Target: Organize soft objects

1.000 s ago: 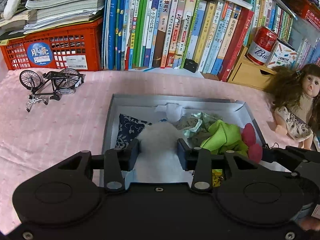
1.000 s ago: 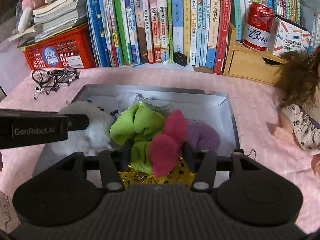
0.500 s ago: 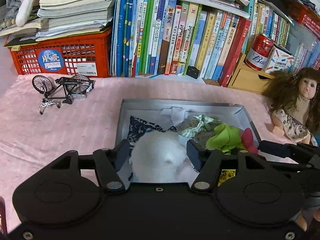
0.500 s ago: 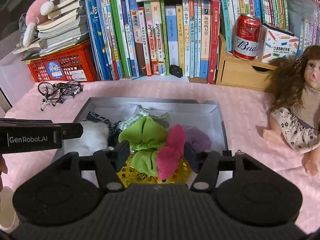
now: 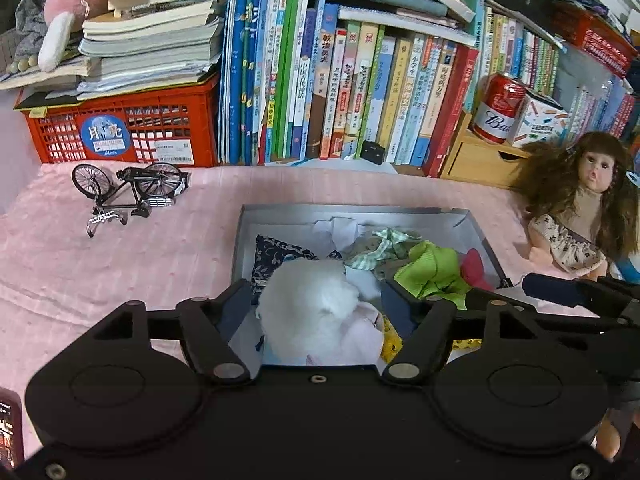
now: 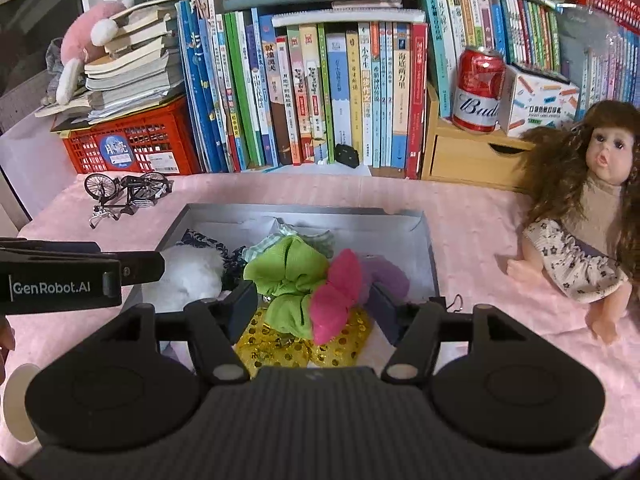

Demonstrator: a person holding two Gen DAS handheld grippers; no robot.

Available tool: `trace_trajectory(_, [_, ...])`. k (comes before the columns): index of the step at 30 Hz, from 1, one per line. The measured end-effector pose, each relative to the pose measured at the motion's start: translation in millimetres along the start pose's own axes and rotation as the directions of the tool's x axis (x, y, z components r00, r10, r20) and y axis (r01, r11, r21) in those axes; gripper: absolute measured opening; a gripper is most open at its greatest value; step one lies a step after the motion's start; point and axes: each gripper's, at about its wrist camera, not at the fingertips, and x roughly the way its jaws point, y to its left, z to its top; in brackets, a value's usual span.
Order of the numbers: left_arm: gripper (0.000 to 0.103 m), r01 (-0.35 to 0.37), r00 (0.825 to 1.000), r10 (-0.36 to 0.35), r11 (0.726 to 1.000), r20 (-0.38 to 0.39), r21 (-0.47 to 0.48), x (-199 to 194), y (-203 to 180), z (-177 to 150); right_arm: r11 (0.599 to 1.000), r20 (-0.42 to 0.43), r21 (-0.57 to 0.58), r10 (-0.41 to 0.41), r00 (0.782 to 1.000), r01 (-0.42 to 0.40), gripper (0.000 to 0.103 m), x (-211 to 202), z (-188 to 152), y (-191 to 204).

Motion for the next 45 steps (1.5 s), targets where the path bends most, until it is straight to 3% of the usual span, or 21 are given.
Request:
trace_trajectory(12, [0.078, 0.034, 0.99, -0.04, 0.998, 0.137, 0.043, -58, 5, -34, 0.997, 0.153, -0.073, -0.006, 0.988, 0.017, 0.085, -55, -30, 6])
trace_trajectory(19, [0.082, 0.063, 0.958, -0.087, 0.993, 0.272, 0.096, -106, 1, -74, 0.994, 0.289, -0.103, -0.003, 0.957, 0.034, 0.089, -101, -56, 9])
trace_trajectory(25, [0.085, 0.017, 0.929, -0.082, 0.983, 0.362, 0.181, -138, -12, -111, 0.998, 0.351, -0.064, 0.004, 0.936, 0.02, 0.092, -126, -78, 7])
trace_trajectory(31, [0.086, 0.033, 0.914, -0.102, 0.983, 0.393, 0.18, -154, -15, -146, 0.999, 0.391, -0.041, -0.001, 0.921, 0.018, 0.094, -140, -104, 6])
trace_trajectory(45, [0.088, 0.018, 0.915, -0.075, 0.989, 0.397, 0.144, -162, -2, -209, 0.998, 0.46, -0.027, -0.044, 0.887, 0.064, 0.1, -157, -164, 14])
